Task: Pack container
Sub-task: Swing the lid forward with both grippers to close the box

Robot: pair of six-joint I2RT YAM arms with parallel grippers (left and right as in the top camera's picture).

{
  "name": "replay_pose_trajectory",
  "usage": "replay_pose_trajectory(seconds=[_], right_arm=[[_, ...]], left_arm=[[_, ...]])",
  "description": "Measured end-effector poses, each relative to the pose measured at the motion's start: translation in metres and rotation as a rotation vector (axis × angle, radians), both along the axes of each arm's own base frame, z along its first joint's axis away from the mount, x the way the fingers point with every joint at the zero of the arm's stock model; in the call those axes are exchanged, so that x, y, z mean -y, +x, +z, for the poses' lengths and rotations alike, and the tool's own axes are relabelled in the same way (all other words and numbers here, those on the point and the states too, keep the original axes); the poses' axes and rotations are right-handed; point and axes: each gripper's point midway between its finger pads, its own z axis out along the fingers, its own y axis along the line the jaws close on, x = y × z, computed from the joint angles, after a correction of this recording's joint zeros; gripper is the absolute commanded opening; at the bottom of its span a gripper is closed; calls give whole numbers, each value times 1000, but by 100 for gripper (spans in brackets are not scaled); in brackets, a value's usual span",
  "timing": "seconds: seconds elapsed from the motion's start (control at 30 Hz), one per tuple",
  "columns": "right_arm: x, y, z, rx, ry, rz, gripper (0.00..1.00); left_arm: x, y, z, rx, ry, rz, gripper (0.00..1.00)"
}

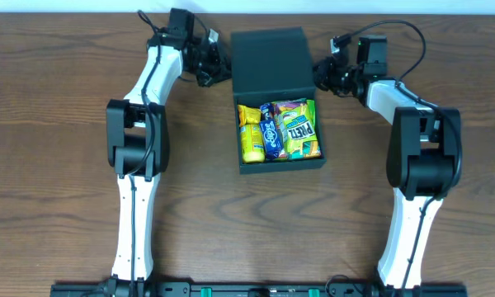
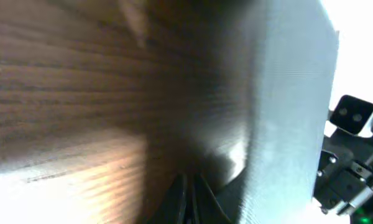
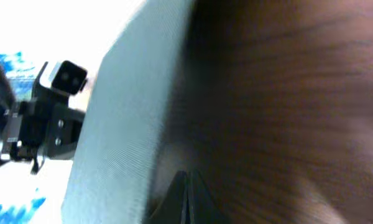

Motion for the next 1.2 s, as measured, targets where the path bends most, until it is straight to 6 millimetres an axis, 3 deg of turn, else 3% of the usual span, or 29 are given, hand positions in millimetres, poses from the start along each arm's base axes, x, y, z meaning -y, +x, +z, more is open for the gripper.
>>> replay_pose_trajectory(seconds=[0.3, 0.53, 0.67, 1.0, 1.2], right_arm=[[0, -3, 22, 100, 8, 73, 2], [2, -6, 85, 233, -18, 95, 2], [2, -17, 109, 254, -40, 114, 2], [-3, -62, 104, 154, -91, 221, 2], [-6, -85, 82, 54, -169, 260, 2]], left_arm=[[-14, 6, 57, 156, 25, -93, 6], [-18, -6, 78, 199, 71, -161, 6], [-19, -12, 86, 208, 80, -188, 6], [-22, -36, 108, 213, 110, -262, 5], [-31, -46, 114, 202, 189, -277, 6]])
